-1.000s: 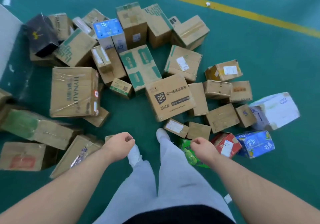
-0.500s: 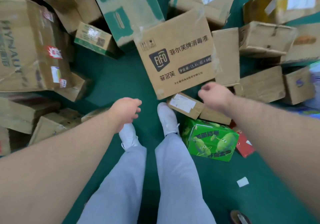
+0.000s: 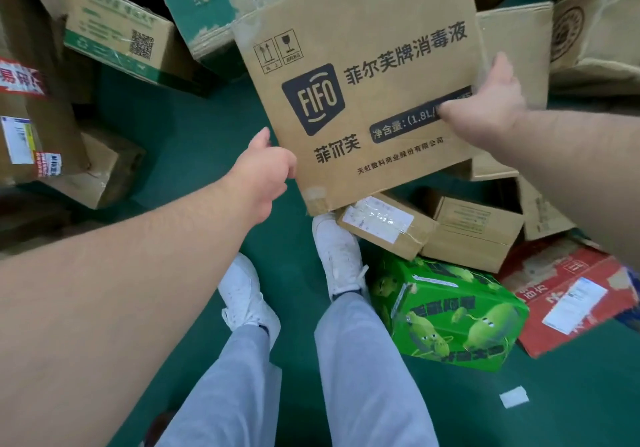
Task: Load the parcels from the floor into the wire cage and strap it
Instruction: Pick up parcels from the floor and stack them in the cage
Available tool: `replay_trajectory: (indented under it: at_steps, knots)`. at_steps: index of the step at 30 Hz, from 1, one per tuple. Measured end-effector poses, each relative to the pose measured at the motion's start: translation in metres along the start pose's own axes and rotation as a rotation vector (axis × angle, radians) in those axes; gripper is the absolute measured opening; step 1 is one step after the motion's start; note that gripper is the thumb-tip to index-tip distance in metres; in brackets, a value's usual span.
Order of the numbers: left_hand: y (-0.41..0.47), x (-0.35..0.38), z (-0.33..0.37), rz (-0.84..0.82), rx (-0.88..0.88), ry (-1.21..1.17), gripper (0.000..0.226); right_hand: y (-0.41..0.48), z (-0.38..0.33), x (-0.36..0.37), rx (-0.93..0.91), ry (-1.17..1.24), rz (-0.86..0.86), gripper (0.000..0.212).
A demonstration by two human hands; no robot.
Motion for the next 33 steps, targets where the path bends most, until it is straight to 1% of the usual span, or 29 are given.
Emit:
replay_trajectory:
  at_steps: [2, 4, 5, 7, 8, 9, 12, 15, 19, 23, 26, 28, 29, 32, 33]
  knots:
    - [0.009, -0.002, -0.001, -0.053, 0.027, 0.003, 0.088, 0.003, 0.000, 0.000, 0.059, 0.077, -0.054, 0.082]
    - [0.014, -0.007, -0.002, -0.109, 0.035, -0.015, 0.084, 0.007, -0.001, -0.003, 0.114, 0.147, -0.027, 0.081]
    - [0.015, -0.011, -0.003, -0.136, 0.038, -0.034, 0.081, 0.005, -0.003, -0.004, 0.142, 0.189, -0.020, 0.075]
    - [0.009, -0.021, -0.007, -0.185, 0.037, -0.044, 0.079, -0.001, -0.007, -0.005, 0.165, 0.249, -0.064, 0.053]
    - [0.004, -0.028, -0.012, -0.203, 0.036, -0.046, 0.080, -0.007, -0.006, -0.004, 0.156, 0.263, -0.091, 0.046]
    - [-0.001, -0.034, -0.017, -0.208, 0.027, -0.055, 0.080, -0.014, -0.006, -0.004, 0.143, 0.271, -0.109, 0.045]
    - [-0.025, -0.054, -0.036, -0.149, -0.027, -0.088, 0.077, -0.048, -0.011, -0.005, 0.092, 0.306, -0.125, 0.055]
    - [-0.061, -0.077, -0.060, -0.080, -0.049, -0.171, 0.076, -0.091, -0.018, -0.007, 0.092, 0.373, -0.147, 0.050]
    - [-0.144, -0.103, -0.091, -0.010, -0.064, -0.290, 0.071, -0.157, -0.050, -0.033, 0.114, 0.421, -0.214, 0.047]
    - [-0.233, -0.128, -0.136, 0.043, -0.073, -0.388, 0.064, -0.223, -0.092, -0.069, 0.066, 0.381, -0.296, 0.040]
    - [-0.295, -0.146, -0.172, 0.090, -0.057, -0.488, 0.060, -0.270, -0.124, -0.092, -0.015, 0.266, -0.377, 0.040]
    - [-0.334, -0.154, -0.198, 0.135, -0.036, -0.582, 0.055, -0.302, -0.146, -0.106, -0.103, 0.160, -0.438, 0.040]
    - [-0.353, -0.155, -0.210, 0.145, -0.028, -0.612, 0.051, -0.316, -0.156, -0.112, -0.148, 0.111, -0.465, 0.042]
    - [-0.404, -0.155, -0.252, 0.147, -0.028, -0.683, 0.038, -0.360, -0.182, -0.121, -0.277, -0.029, -0.567, 0.064]
    - [-0.419, -0.154, -0.270, 0.156, -0.026, -0.724, 0.035, -0.380, -0.191, -0.122, -0.322, -0.076, -0.605, 0.068]
Point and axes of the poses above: each hand's wrist, its own y-axis towards the middle knuckle, its own x-axis out of the palm, z = x × y, the point moved 1 cm from there along y, towards the middle knuckle, and after that the axes turned 12 degrees about -x, right-handed, at the moved point
